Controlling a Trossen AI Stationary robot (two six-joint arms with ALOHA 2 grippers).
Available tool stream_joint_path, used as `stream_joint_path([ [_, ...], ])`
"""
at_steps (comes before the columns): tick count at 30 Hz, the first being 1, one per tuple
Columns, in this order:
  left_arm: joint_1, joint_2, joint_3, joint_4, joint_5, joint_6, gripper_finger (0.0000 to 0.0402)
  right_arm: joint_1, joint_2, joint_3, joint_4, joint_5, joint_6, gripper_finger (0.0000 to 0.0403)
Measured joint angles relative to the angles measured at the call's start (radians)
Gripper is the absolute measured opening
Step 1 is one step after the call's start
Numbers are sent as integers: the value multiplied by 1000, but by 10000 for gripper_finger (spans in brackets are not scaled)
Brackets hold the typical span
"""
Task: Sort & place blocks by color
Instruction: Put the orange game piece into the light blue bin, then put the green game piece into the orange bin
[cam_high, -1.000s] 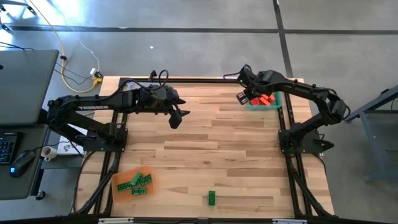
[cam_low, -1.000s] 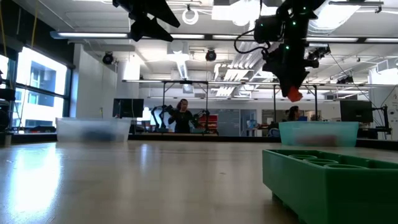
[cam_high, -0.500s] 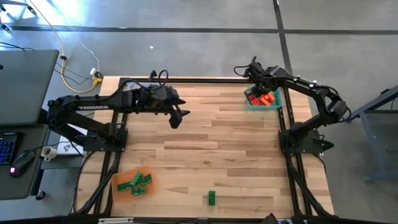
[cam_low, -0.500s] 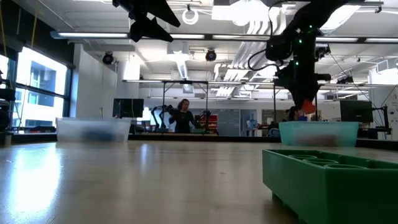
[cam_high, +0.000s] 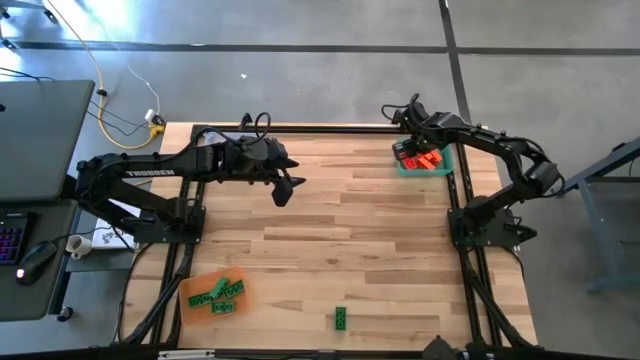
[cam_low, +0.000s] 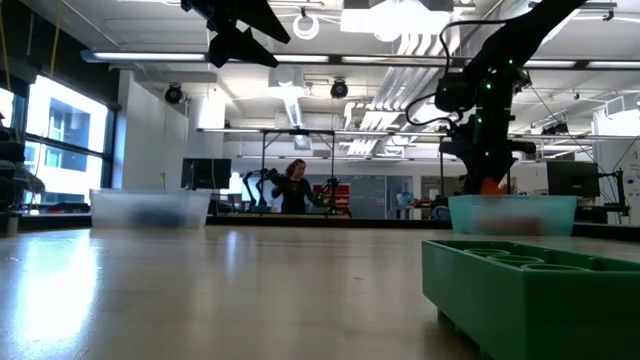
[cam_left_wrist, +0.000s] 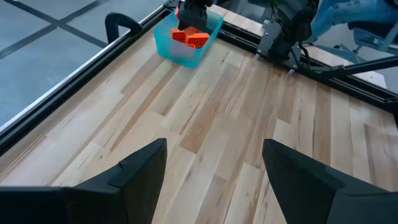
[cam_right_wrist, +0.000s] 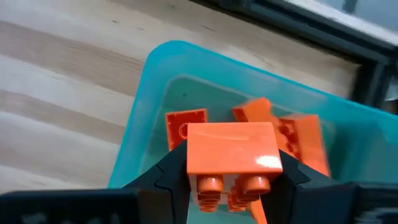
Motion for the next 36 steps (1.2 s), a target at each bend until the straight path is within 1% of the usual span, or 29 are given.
stream_joint_path([
  [2, 0, 0, 0, 0, 0, 0, 253, -8, 0, -6, 10, -25, 8, 125],
  [5, 0, 0, 0, 1, 0, 0, 253, -12, 0, -6, 9, -34, 6, 126],
  [8, 0, 0, 0, 1, 0, -19, 253, -12, 0, -6, 5, -60, 7, 136],
  [16, 0, 0, 0, 1, 0, -41, 253, -10, 0, -6, -25, -56, 32, 211],
  [19, 0, 0, 0, 1, 0, -41, 253, -9, 0, 5, -65, -56, 44, 226],
  [24, 0, 0, 0, 0, 0, -41, 253, -7, -10, 64, -160, -45, 70, 221],
  [28, 0, 0, 0, -6, 0, -41, 253, 18, -24, 129, -229, -53, 100, 215],
  [32, 0, 0, 0, -41, 0, -41, 253, 82, -53, 182, -297, -74, 178, 213],
  [36, 0, 0, 0, -96, -1, -41, 253, 181, -102, 194, -313, -88, 304, 213],
])
